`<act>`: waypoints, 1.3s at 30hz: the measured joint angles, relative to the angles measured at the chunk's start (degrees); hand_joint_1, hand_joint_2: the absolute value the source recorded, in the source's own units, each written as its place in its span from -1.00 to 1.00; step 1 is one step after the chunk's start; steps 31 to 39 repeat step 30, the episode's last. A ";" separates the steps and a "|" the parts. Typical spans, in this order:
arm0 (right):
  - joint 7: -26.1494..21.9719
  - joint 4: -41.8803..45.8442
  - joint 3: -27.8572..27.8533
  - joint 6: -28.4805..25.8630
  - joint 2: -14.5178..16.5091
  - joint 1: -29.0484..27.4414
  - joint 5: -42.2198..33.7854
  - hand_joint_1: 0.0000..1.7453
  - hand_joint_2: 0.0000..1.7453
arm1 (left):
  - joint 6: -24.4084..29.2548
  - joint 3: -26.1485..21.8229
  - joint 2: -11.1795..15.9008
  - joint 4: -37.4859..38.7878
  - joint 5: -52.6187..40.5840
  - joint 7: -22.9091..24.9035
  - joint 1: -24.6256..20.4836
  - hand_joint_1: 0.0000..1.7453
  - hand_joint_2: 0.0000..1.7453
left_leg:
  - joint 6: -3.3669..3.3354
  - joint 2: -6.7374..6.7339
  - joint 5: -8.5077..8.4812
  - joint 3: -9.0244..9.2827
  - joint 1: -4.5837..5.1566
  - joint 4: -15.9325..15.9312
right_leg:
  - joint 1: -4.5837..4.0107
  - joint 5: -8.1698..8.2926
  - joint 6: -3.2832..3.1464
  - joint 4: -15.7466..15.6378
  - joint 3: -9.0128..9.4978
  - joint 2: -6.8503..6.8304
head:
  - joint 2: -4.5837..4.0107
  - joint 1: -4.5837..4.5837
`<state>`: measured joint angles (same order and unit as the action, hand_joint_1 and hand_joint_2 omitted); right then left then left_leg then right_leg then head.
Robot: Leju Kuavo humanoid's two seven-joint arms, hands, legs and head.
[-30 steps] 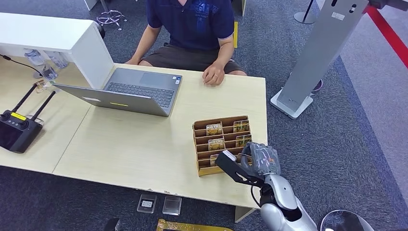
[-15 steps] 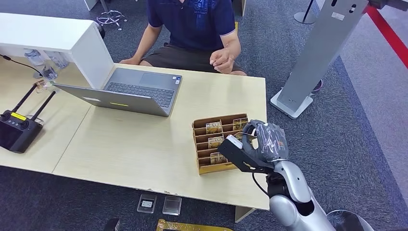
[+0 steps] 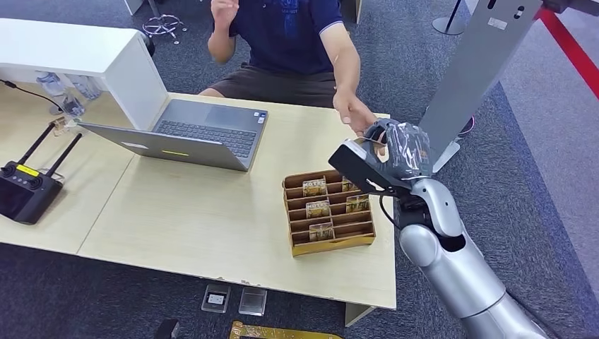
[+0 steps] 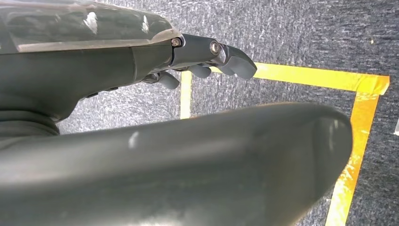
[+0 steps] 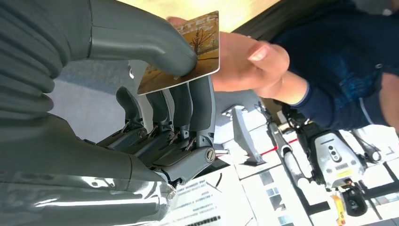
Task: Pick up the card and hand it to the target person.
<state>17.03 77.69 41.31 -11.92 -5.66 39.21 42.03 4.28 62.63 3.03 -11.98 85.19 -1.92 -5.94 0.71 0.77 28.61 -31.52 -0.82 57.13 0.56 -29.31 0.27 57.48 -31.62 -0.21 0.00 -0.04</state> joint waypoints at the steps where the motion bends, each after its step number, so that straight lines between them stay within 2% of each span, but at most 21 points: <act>1: -0.57 -2.22 0.22 -0.64 0.50 0.96 0.04 0.54 1.00 | 0.01 0.06 0.02 0.00 -0.03 0.02 -0.04 -1.00 -1.00 | 0.00 0.01 0.00 0.00 0.00 0.00 | 0.00 0.00 0.00 0.00 0.00 0.00 | 0.00 0.01; 9: -5.47 -19.30 2.08 -4.37 5.55 6.29 0.09 0.54 1.00 | 0.09 0.25 0.07 0.00 0.06 0.26 -0.44 -1.00 -1.00 | 0.00 0.02 0.00 -0.02 0.00 0.00 | 0.00 0.00 0.00 0.01 -0.03 -0.01 | 0.00 -0.05; 19: -6.13 -30.01 3.34 -6.03 8.95 7.25 1.66 0.54 1.00 | 0.07 0.28 0.07 0.00 0.66 0.34 -0.30 -1.00 -1.00 | 0.00 0.02 0.00 -0.01 0.00 0.01 | 0.00 0.00 0.00 0.01 -0.03 0.00 | 0.00 0.03; 23: -5.95 -32.08 3.72 -6.09 9.58 7.75 1.88 -1.00 1.00 | -0.04 0.29 0.07 0.00 0.95 0.22 -0.30 -1.00 -1.00 | 0.00 0.01 0.00 0.01 0.00 0.01 | 0.00 0.00 0.00 0.01 -0.04 0.00 | 0.00 -0.03; 39: -6.30 -34.62 4.19 -6.30 10.19 8.32 2.00 -1.00 1.00 | 0.07 0.63 0.07 0.00 1.37 -0.94 -0.29 -1.00 -1.00 | 0.00 0.01 0.00 0.01 0.00 0.01 | 0.00 0.00 0.00 0.01 -0.03 0.02 | 0.00 -0.01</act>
